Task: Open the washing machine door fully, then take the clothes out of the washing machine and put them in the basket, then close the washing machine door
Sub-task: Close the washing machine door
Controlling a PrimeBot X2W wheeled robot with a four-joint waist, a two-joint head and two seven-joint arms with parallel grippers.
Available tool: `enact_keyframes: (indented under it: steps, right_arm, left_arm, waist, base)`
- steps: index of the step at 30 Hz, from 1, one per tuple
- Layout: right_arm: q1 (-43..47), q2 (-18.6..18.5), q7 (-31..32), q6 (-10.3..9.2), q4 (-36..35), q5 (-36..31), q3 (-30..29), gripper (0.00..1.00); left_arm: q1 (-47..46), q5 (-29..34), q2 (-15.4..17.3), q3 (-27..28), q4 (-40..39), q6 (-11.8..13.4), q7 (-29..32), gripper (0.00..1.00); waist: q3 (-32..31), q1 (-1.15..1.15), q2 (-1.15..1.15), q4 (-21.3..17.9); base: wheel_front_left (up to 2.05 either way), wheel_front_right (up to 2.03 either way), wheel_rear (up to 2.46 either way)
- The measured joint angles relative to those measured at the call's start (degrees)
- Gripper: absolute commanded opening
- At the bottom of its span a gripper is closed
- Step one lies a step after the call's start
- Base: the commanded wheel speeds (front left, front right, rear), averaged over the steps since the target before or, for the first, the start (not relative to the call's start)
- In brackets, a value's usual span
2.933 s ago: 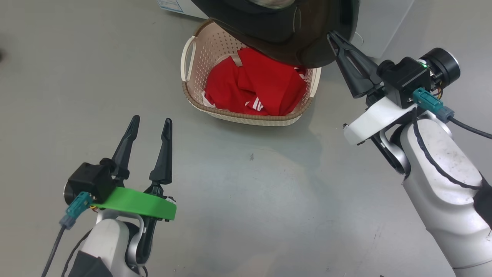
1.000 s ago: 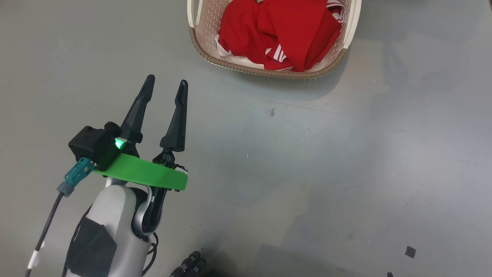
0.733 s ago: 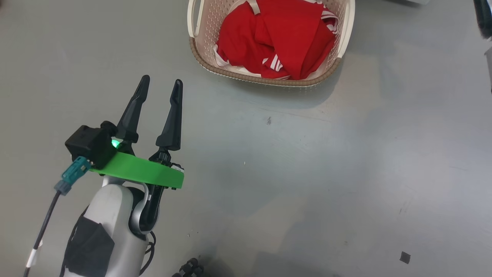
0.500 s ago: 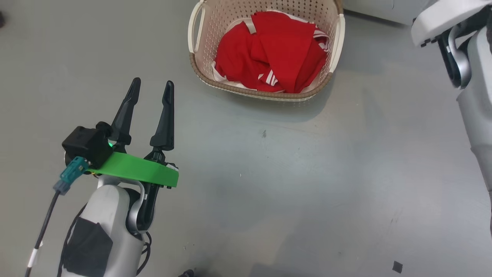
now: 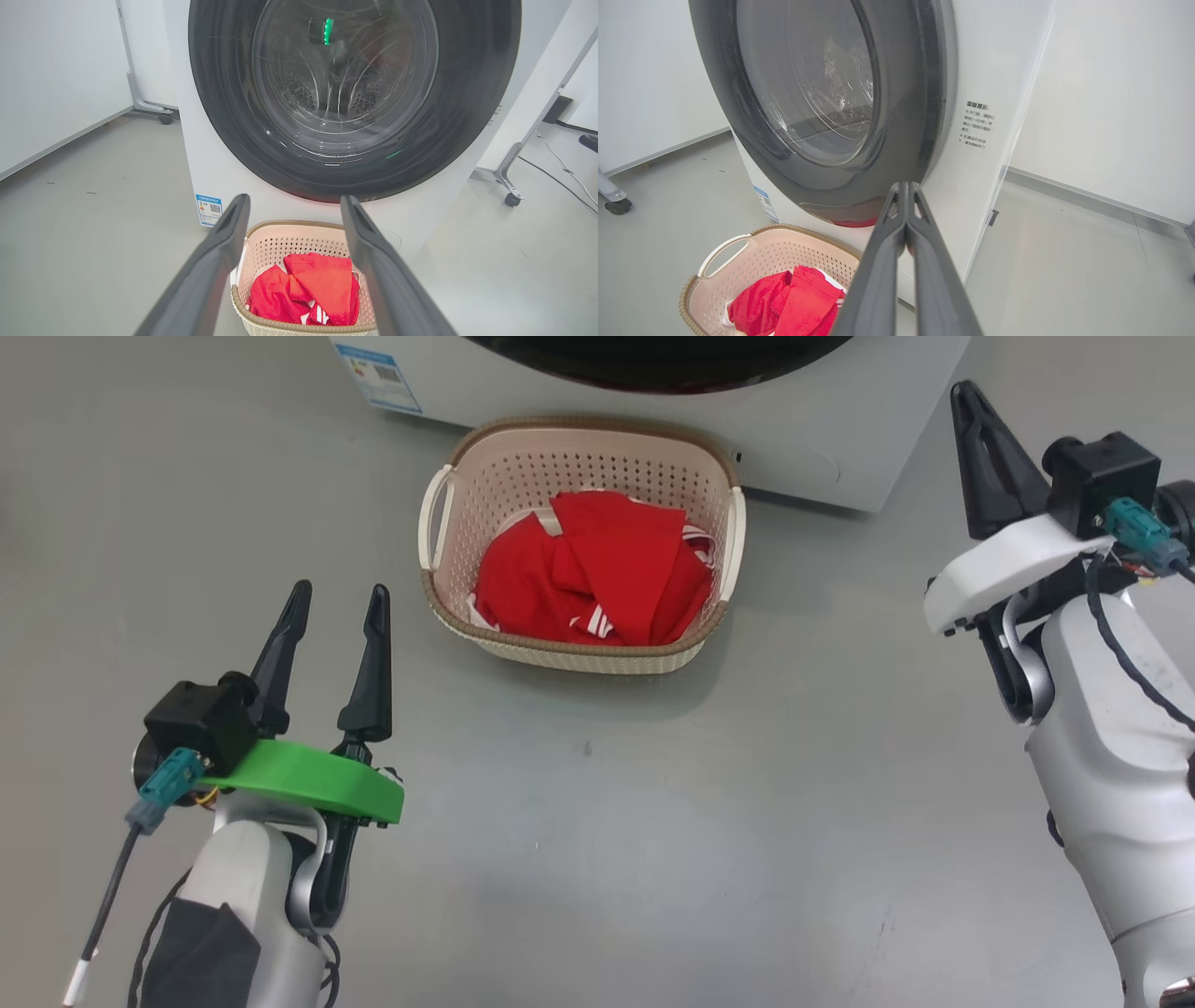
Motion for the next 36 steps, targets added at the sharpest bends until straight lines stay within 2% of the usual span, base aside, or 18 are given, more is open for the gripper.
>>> enact_keyframes:
  steps: [6,16,22,23,24,25,26,36]
  right_arm:
    - [5.5,0.6,0.0,-0.53,-2.5,1.9,-2.0,0.00]
    - [15.5,4.0,0.0,-2.05,-7.0,4.1,-4.7,0.00]
    - [20.6,4.1,0.0,-2.10,-9.4,4.4,-5.2,0.00]
    - [21.4,4.0,0.0,-2.57,-9.7,3.8,-5.0,0.00]
    - [22.3,3.8,0.0,-3.04,-10.0,3.4,-5.2,0.24]
    - [23.3,3.8,0.0,-3.43,-10.5,3.4,-5.7,0.72]
    - [24.2,3.8,0.0,-3.64,-11.0,3.4,-6.0,1.00]
    - [29.8,5.0,0.0,-4.60,-15.8,3.4,-7.9,1.00]
  left_arm:
    - [2.7,0.3,0.6,0.3,1.3,0.0,0.0,1.00]
    - [8.0,1.5,1.4,1.4,2.3,0.0,0.0,1.00]
    - [10.3,1.6,1.6,2.1,1.9,0.0,0.0,1.00]
    - [10.6,1.7,1.6,2.2,1.7,0.0,0.0,1.00]
    - [10.9,1.8,1.6,2.2,1.6,0.0,0.0,1.00]
    - [11.1,1.8,1.6,2.2,1.4,0.0,0.0,1.00]
    - [11.4,2.0,1.6,2.2,1.1,0.0,0.0,1.00]
    - [12.6,2.2,1.5,2.2,-0.5,0.0,0.0,1.00]
  waist:
    - [-4.6,0.00,0.00,-2.7]
    - [-12.0,0.00,0.00,-7.3]
    - [-15.0,0.00,0.00,-10.4]
    - [-15.4,0.00,0.00,-10.9]
    - [-15.8,0.00,0.00,-11.3]
    - [-16.2,-0.01,0.00,-11.8]
    - [-16.5,0.00,0.00,-12.2]
    - [-17.9,-0.01,0.00,-15.0]
  base:
    - [0.00,0.00,0.00]
    - [0.00,0.00,0.00]
    - [0.00,0.00,0.00]
    - [0.00,0.00,0.00]
    - [0.00,0.00,0.00]
    - [0.00,0.00,0.00]
    - [0.00,0.00,0.00]
    - [0.00,0.00,0.00]
